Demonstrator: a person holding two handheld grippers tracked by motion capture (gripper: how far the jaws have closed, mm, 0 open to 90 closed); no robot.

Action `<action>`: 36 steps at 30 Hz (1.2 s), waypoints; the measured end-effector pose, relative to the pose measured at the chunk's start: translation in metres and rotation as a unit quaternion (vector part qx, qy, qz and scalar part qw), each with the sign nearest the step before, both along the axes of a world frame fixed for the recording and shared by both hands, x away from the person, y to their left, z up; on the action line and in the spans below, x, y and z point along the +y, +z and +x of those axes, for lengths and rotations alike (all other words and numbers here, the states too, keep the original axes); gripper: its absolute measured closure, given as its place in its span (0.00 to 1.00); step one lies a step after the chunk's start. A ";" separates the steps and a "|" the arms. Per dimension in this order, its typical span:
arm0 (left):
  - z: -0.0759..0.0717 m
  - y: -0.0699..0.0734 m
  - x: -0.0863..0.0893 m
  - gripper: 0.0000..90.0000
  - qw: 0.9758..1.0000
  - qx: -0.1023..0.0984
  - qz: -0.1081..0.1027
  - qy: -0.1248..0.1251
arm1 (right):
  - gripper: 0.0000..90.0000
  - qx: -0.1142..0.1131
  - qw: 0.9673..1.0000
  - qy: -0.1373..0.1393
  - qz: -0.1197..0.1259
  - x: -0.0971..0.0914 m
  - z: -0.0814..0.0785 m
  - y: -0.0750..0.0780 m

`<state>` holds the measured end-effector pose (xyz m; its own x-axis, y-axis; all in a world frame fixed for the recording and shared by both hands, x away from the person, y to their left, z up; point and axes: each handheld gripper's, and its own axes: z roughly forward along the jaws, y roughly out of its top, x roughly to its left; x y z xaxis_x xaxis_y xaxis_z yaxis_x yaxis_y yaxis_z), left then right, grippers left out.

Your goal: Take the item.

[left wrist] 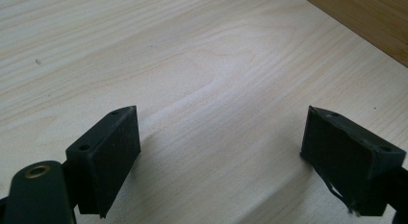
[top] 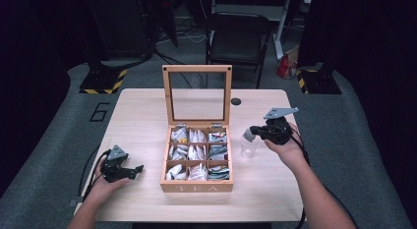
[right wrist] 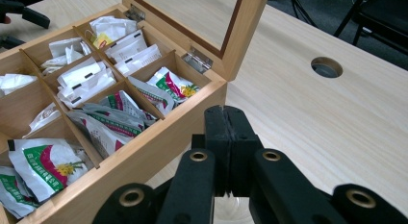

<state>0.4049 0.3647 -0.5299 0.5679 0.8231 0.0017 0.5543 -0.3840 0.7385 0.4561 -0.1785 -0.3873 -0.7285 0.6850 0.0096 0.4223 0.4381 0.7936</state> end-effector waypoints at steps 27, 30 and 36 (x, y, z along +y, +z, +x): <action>0.000 -0.001 0.000 0.14 1.000 -0.004 -0.001 0.001 | 1.00 0.031 0.999 -0.012 -0.006 -0.003 0.000 -0.035; 0.000 0.000 0.000 0.14 1.000 0.000 0.000 0.000 | 1.00 0.036 0.999 -0.015 -0.007 -0.004 0.001 -0.039; 0.000 0.000 0.000 0.14 1.000 -0.003 0.000 0.001 | 0.99 0.033 0.999 -0.014 -0.013 -0.003 0.002 -0.040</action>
